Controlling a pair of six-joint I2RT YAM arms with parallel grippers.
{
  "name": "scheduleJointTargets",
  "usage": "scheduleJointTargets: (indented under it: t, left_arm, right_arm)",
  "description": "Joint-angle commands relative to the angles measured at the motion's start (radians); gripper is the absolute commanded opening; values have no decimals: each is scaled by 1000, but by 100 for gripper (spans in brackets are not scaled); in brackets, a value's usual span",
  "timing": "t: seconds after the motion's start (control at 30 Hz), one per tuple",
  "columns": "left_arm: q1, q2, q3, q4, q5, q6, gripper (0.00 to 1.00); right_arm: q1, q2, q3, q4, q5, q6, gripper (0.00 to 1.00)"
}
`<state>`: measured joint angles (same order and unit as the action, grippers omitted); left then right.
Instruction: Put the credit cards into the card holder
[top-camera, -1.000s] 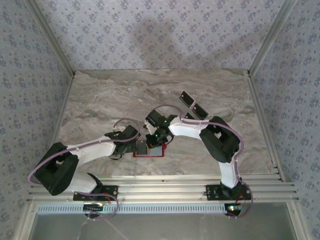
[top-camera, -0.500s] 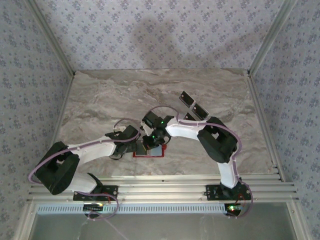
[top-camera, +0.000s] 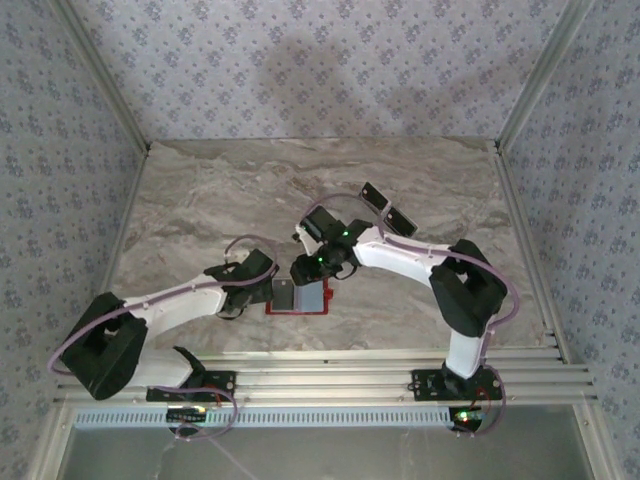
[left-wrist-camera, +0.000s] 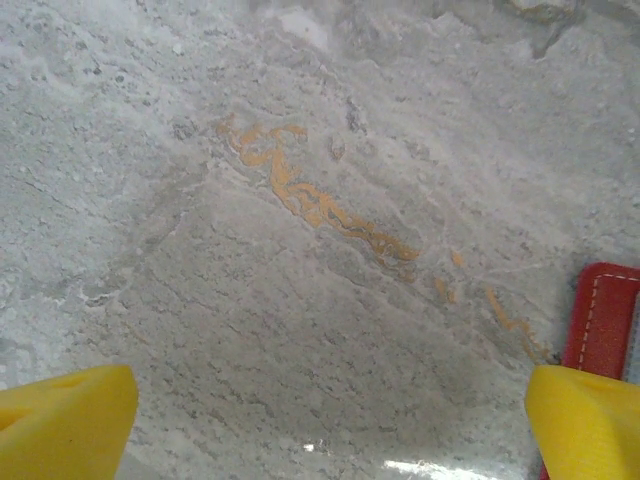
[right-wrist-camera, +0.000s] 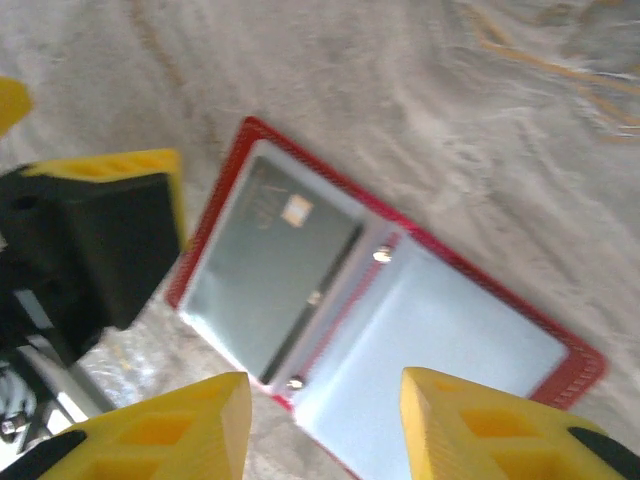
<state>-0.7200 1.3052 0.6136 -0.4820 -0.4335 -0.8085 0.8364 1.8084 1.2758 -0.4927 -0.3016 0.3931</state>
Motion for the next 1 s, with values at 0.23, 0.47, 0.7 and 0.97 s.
scheduleJointTargets:
  t: [0.23, 0.47, 0.7, 0.97]
  left_arm:
    - [-2, -61, 10, -64, -4, 13, 100]
    - [-2, -64, 12, -64, -2, 21, 100]
    - [-3, -70, 14, -54, 8, 28, 100]
    - [-22, -120, 9, -35, 22, 45, 100]
  right_arm:
    - [-7, 61, -13, -49, 73, -36, 48]
    - [-6, 84, -41, -25, 66, -21, 49]
    - [23, 139, -28, -7, -5, 1, 50]
    - [33, 156, 10, 18, -73, 41, 51]
